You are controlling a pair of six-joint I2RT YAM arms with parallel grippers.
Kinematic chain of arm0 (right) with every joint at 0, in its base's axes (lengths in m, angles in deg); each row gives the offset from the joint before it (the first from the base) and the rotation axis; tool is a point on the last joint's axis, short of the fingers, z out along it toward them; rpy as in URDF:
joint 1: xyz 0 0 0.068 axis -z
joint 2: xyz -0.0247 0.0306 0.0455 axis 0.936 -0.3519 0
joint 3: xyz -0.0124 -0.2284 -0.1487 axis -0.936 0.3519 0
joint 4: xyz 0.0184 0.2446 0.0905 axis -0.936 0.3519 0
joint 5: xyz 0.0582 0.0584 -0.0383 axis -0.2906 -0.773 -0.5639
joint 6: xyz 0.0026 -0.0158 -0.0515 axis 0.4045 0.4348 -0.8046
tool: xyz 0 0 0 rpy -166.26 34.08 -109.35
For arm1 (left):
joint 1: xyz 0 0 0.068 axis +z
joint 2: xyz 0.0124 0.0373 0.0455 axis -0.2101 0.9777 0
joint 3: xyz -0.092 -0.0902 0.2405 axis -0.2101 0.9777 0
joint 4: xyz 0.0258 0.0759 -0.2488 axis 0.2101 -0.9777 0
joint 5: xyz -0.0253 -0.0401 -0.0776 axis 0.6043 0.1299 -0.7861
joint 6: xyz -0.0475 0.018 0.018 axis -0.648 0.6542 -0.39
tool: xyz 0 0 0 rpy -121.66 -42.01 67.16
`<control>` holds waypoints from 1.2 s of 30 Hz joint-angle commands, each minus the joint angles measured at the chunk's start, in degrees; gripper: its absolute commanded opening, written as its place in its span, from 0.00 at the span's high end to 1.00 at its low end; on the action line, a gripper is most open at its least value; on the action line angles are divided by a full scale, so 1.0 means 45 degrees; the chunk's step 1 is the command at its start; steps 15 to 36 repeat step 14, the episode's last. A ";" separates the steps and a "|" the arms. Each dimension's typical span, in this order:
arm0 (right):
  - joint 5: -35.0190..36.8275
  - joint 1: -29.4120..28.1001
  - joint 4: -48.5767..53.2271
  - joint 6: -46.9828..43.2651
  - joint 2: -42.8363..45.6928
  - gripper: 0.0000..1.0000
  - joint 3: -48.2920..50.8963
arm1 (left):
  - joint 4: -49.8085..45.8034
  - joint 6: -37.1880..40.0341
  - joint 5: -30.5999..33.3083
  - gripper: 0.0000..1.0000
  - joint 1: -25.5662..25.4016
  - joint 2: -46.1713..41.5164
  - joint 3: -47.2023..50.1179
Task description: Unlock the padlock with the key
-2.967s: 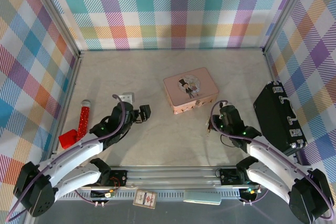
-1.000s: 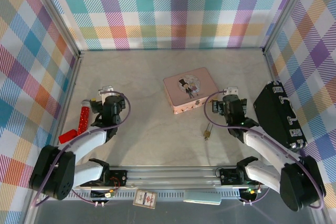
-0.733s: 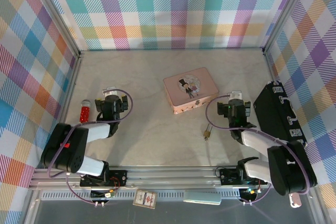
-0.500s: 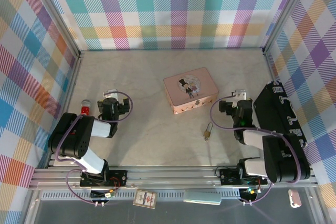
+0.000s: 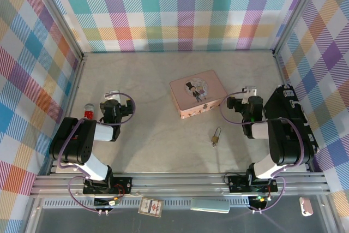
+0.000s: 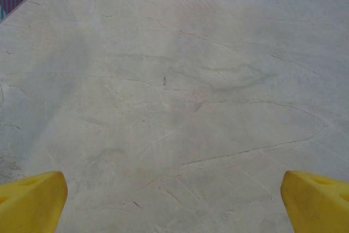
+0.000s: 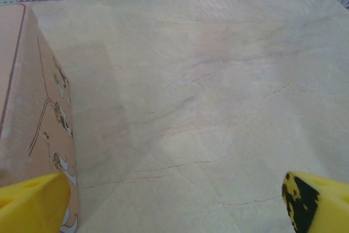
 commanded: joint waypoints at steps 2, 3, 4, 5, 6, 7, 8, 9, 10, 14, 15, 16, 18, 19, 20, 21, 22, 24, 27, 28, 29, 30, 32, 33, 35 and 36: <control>0.0048 0.0038 -0.0050 0.0223 0.0108 0.01 -0.0102 | 0.0363 -0.0091 -0.0191 0.00 0.0068 -0.0062 -0.0166; 0.0048 0.0045 -0.0045 0.0219 0.0104 0.01 -0.0102 | 0.0363 -0.0095 -0.0185 0.00 0.0067 -0.0067 -0.0167; 0.0053 0.0048 -0.0050 0.0213 0.0108 0.01 -0.0102 | 0.0363 -0.0093 -0.0193 0.00 0.0055 -0.0062 -0.0165; 0.0045 0.0033 -0.0050 0.0212 0.0106 0.01 -0.0102 | 0.0363 -0.0093 -0.0183 0.00 0.0069 -0.0062 -0.0166; 0.0048 0.0034 -0.0050 0.0222 0.0104 0.01 -0.0102 | 0.0363 -0.0098 -0.0187 0.00 0.0072 -0.0069 -0.0168; 0.0031 0.0043 0.0014 0.0244 0.0115 0.01 -0.0150 | 0.0365 -0.0081 -0.0182 0.00 0.0064 -0.0064 -0.0166; -0.0002 0.0058 0.0102 0.0267 0.0105 0.01 -0.0189 | 0.0363 -0.0080 -0.0184 0.00 0.0063 -0.0062 -0.0165; -0.0013 0.0054 0.0125 0.0267 0.0104 0.01 -0.0199 | 0.0363 -0.0083 -0.0190 0.00 0.0067 -0.0065 -0.0166; -0.0013 0.0074 0.0126 0.0257 0.0108 0.01 -0.0200 | 0.0363 -0.0094 -0.0191 0.00 0.0070 -0.0063 -0.0171; 0.0010 0.0087 0.0000 0.0229 0.0123 0.01 -0.0133 | 0.0363 -0.0096 -0.0182 0.00 0.0075 -0.0062 -0.0165; 0.0010 0.0087 0.0000 0.0229 0.0123 0.01 -0.0133 | 0.0363 -0.0096 -0.0182 0.00 0.0075 -0.0062 -0.0165; 0.0010 0.0087 0.0000 0.0229 0.0123 0.01 -0.0133 | 0.0363 -0.0096 -0.0182 0.00 0.0075 -0.0062 -0.0165; 0.0010 0.0087 0.0000 0.0229 0.0123 0.01 -0.0133 | 0.0363 -0.0096 -0.0182 0.00 0.0075 -0.0062 -0.0165; 0.0010 0.0087 0.0000 0.0229 0.0123 0.01 -0.0133 | 0.0363 -0.0096 -0.0182 0.00 0.0075 -0.0062 -0.0165; 0.0010 0.0087 0.0000 0.0229 0.0123 0.01 -0.0133 | 0.0363 -0.0096 -0.0182 0.00 0.0075 -0.0062 -0.0165; 0.0010 0.0087 0.0000 0.0229 0.0123 0.01 -0.0133 | 0.0363 -0.0096 -0.0182 0.00 0.0075 -0.0062 -0.0165; 0.0010 0.0087 0.0000 0.0229 0.0123 0.01 -0.0133 | 0.0363 -0.0096 -0.0182 0.00 0.0075 -0.0062 -0.0165; 0.0010 0.0087 0.0000 0.0229 0.0123 0.01 -0.0133 | 0.0363 -0.0096 -0.0182 0.00 0.0075 -0.0062 -0.0165; 0.0010 0.0087 0.0000 0.0229 0.0123 0.01 -0.0133 | 0.0363 -0.0096 -0.0182 0.00 0.0075 -0.0062 -0.0165; 0.0010 0.0087 0.0000 0.0229 0.0123 0.01 -0.0133 | 0.0363 -0.0096 -0.0182 0.00 0.0075 -0.0062 -0.0165; 0.0010 0.0087 0.0000 0.0229 0.0123 0.01 -0.0133 | 0.0363 -0.0096 -0.0182 0.00 0.0075 -0.0062 -0.0165; 0.0010 0.0087 0.0000 0.0229 0.0123 0.01 -0.0133 | 0.0363 -0.0096 -0.0182 0.00 0.0075 -0.0062 -0.0165; 0.0010 0.0087 0.0000 0.0229 0.0123 0.01 -0.0133 | 0.0363 -0.0096 -0.0182 0.00 0.0075 -0.0062 -0.0165; 0.0010 0.0087 0.0000 0.0229 0.0123 0.01 -0.0133 | 0.0363 -0.0096 -0.0182 0.00 0.0075 -0.0062 -0.0165; 0.0010 0.0087 0.0000 0.0229 0.0123 0.01 -0.0133 | 0.0363 -0.0096 -0.0182 0.00 0.0075 -0.0062 -0.0165; 0.0010 0.0087 0.0000 0.0229 0.0123 0.01 -0.0133 | 0.0363 -0.0096 -0.0182 0.00 0.0075 -0.0062 -0.0165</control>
